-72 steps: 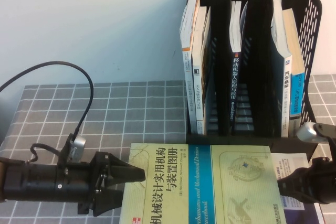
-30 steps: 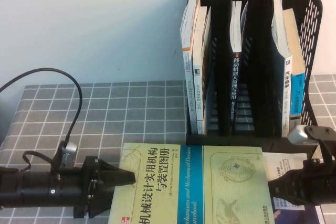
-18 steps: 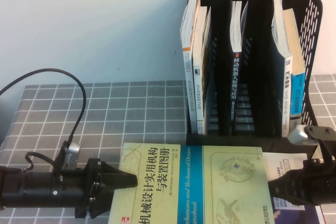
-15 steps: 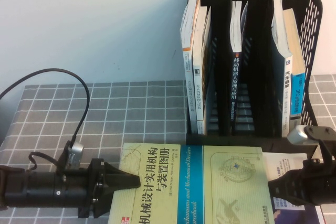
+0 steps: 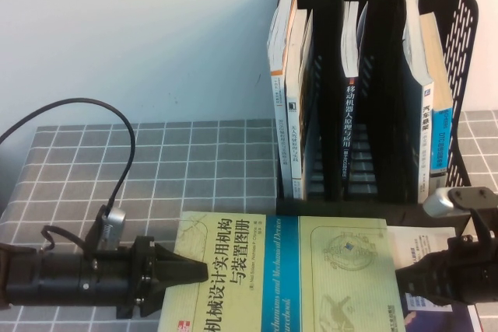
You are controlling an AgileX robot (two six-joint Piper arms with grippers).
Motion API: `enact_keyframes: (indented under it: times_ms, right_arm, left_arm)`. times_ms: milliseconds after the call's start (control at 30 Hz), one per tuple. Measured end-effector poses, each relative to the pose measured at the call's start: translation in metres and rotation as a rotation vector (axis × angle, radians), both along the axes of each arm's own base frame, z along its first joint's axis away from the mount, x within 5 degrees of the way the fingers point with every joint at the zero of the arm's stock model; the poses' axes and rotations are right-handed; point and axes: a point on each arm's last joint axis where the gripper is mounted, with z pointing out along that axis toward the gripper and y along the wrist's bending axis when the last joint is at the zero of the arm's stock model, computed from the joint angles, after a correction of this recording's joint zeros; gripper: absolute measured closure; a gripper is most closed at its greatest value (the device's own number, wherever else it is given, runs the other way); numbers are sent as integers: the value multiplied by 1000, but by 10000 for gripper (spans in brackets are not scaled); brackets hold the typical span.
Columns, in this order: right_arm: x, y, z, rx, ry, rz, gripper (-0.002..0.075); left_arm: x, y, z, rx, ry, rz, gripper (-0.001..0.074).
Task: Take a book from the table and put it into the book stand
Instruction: Pick up the book with your left arm
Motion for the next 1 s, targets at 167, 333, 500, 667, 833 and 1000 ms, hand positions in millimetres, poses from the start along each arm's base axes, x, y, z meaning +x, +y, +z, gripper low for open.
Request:
enact_keyframes:
  times_ms: [167, 333, 500, 667, 833, 1000]
  right_arm:
    - [-3, -4, 11, -42, -67, -7, 729]
    - [-4, -11, 37, -83, -194, -54, 729]
    - [-7, -14, 55, -95, -275, -81, 729]
    - [-11, -14, 60, -79, -295, -66, 729]
    - [-12, -11, 61, -53, -292, -43, 729]
    - [-12, -8, 64, -10, -298, -44, 729]
  left_arm:
    - [1, 2, 24, 41, -78, -13, 465]
    - [-4, 2, 81, 71, -222, -15, 520]
    - [-14, 4, 138, 123, -389, -14, 535]
    - [-26, 4, 194, 170, -554, -25, 540]
    - [-32, 6, 235, 204, -636, -14, 540]
    - [-34, -3, 274, 157, -686, 20, 540]
